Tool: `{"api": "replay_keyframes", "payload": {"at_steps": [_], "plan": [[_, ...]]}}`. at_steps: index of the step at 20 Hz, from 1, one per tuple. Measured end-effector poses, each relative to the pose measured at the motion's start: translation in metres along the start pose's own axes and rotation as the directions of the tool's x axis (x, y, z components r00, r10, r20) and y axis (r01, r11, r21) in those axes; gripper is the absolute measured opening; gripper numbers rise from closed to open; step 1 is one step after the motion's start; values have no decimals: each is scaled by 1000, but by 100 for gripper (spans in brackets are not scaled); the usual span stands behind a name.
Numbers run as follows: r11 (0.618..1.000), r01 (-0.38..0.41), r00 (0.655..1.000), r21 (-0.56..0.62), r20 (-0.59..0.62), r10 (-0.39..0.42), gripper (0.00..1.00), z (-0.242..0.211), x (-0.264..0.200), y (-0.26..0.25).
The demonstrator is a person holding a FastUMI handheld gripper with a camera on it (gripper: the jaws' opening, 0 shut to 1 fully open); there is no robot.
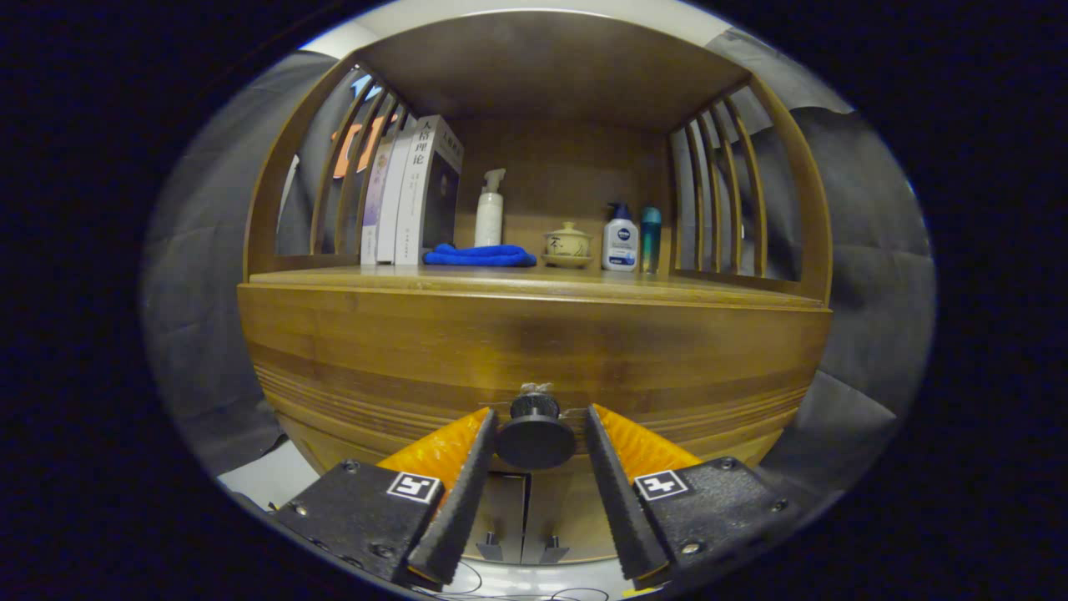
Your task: Pull open the drawer, take out the items inside it, and place them on the countertop above the cabinet.
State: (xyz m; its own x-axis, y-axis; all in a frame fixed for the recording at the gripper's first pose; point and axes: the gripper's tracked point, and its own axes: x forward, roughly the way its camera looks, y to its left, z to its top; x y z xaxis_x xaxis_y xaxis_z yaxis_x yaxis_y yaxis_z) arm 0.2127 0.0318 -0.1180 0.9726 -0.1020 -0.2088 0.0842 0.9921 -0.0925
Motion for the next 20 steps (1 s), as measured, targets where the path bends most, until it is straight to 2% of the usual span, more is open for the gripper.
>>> {"api": "replay_keyframes", "payload": {"at_steps": [4,5,8,12,20], "plan": [[996,-16,1000,88,6,16,49,3,-2,4],[994,-19,1000,106,-2,19,49,1,-2,5],[998,-25,999,51,-20,26,42,0,-3,3],[998,-34,997,59,-62,38,38,-3,-12,3],[999,-31,998,31,-46,33,38,-20,-78,-1]]}}
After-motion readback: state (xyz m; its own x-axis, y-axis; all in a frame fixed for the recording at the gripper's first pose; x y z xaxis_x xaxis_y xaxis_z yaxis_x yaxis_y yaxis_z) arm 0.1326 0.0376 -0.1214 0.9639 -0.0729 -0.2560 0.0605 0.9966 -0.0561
